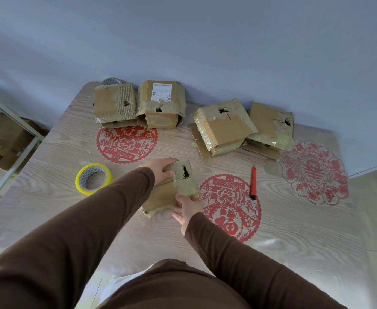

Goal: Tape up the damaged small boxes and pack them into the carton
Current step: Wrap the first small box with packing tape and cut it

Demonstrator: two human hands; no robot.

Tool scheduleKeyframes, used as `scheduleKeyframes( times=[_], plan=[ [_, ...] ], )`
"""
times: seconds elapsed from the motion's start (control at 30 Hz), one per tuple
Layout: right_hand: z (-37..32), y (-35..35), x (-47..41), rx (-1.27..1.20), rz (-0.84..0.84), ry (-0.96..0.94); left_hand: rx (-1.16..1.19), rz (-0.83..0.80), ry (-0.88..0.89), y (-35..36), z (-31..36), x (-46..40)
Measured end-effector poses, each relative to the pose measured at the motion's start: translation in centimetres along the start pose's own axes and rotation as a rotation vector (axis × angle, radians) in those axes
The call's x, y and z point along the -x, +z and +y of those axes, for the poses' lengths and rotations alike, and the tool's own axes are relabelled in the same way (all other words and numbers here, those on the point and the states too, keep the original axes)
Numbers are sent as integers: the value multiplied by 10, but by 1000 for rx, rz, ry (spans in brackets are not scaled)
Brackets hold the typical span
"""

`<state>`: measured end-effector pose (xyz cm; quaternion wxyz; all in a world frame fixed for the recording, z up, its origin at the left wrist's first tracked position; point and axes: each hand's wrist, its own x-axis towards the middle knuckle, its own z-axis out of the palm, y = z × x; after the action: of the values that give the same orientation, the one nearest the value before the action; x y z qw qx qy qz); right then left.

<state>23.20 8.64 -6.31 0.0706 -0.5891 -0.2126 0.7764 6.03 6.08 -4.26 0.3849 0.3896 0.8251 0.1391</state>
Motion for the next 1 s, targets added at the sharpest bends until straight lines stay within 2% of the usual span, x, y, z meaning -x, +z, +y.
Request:
scheduleKeyframes(
  times=[0.17,0.23,0.37,0.43,0.5,0.57,0.63,0.7,0.77,0.87,0.93,1.0],
  plan=[
    [-14,-26,6,191,-68,-34,-237,49,17,2,-1,-1],
    [-26,-44,-3,380,48,-119,-317,122,23,5,3,8],
    [-81,-88,-33,875,491,-494,-191,357,38,21,0,30],
    [-112,-111,-43,1150,625,-557,-143,438,72,27,-11,40],
    [-136,-127,-49,1332,642,-525,-80,486,97,24,-29,49],
    [-147,-141,-59,1449,582,-472,-9,547,105,18,-50,56],
    [-145,-144,-68,1553,577,-501,38,615,21,10,-79,63],
    [-138,-145,-69,1626,649,-587,108,647,-171,2,-104,64],
    [-130,-139,-69,1712,637,-652,128,610,-386,-4,-131,64],
    [-121,-131,-68,1709,610,-756,71,465,-503,-3,-155,65],
    [-118,-128,-65,1559,604,-830,-10,419,-529,4,-159,64],
    [-114,-120,-56,1270,564,-872,-82,433,-523,8,-162,62]
  ],
)
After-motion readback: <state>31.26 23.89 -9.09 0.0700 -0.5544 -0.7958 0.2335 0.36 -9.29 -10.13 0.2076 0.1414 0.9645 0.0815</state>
